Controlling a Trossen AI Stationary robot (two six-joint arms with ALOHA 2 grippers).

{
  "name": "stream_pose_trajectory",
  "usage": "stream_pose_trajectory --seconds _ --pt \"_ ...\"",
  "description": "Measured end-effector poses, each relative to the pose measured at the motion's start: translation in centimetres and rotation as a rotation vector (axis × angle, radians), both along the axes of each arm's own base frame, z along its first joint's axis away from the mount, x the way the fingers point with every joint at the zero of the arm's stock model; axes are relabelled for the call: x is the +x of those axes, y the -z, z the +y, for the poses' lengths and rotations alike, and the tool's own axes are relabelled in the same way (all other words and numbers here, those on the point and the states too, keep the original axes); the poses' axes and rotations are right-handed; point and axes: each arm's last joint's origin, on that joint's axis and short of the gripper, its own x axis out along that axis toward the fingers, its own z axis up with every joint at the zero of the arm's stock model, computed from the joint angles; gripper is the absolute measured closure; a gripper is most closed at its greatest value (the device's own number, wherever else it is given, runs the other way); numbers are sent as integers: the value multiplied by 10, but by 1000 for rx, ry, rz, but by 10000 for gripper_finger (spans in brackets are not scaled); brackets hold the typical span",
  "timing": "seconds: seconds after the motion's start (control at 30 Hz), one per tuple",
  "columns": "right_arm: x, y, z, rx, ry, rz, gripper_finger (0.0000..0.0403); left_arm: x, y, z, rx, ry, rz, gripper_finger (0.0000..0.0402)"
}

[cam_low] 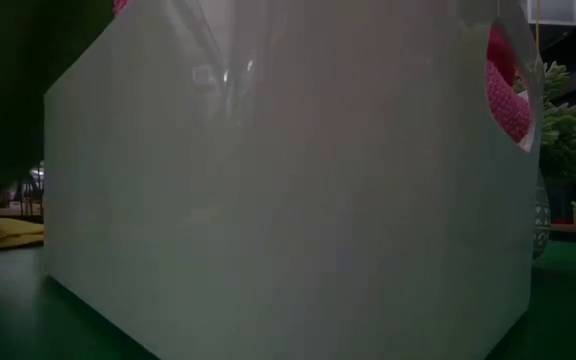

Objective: Sort microfiber towel by color & place in baskets
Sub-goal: Put the green microfiber cloth into the blue bin

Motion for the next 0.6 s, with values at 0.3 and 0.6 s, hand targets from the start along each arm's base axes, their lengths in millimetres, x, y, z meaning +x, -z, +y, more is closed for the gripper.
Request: stream_pose_trajectory --seconds 0.3,0.6 --pt "6 -12 1 45 85 -142 235 32 -14 20 25 43 -187 401" --pt "17 -14 7 -82 114 -260 235 56 -28 44 102 63 -338 401"
